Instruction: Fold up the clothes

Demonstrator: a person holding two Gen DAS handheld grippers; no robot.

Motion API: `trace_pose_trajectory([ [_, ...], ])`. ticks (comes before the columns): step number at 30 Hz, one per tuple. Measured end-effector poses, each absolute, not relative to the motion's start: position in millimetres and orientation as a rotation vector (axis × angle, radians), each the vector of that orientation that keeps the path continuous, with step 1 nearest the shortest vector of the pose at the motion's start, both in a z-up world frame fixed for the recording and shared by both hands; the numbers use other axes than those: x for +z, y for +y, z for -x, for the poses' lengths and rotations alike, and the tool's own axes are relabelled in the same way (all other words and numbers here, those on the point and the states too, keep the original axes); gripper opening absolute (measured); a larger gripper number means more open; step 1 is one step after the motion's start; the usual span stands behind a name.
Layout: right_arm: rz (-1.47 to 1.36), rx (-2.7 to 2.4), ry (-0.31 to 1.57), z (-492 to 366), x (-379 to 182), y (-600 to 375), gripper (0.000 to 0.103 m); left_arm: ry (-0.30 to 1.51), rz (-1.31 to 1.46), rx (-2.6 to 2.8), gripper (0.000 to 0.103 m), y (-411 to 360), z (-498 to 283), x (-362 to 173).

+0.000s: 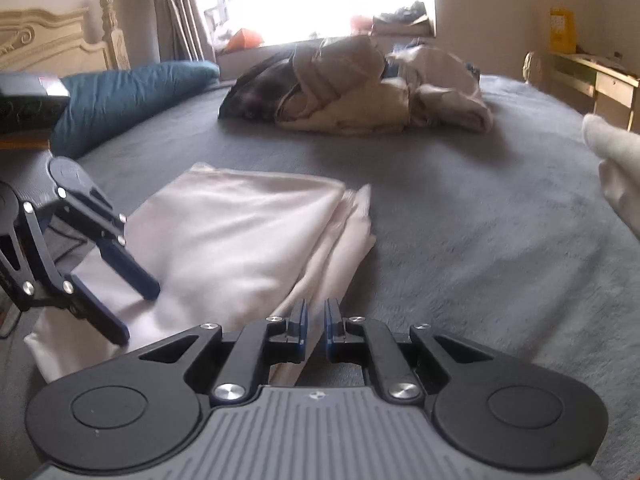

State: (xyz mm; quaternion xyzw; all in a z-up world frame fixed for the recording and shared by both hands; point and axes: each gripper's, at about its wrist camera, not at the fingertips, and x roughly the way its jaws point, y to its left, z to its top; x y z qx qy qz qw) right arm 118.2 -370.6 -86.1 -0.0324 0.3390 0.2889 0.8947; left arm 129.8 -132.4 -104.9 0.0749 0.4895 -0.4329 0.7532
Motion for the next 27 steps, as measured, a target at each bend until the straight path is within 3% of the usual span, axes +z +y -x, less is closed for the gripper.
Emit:
trace_pose_trajectory([
  [9, 0.079, 0.645, 0.706, -122, -94, -364, 0.008, 1.082, -0.098, -0.944, 0.046, -129, -134, -103],
  [18, 0.284, 0.65, 0.695, -120, -98, -341, 0.008, 1.081, -0.086, -0.947, 0.046, -129, -133, -103],
  [27, -0.045, 0.667, 0.782, -138, -104, -369, 0.009, 1.089, -0.07, -0.94, 0.046, -127, -130, -105],
])
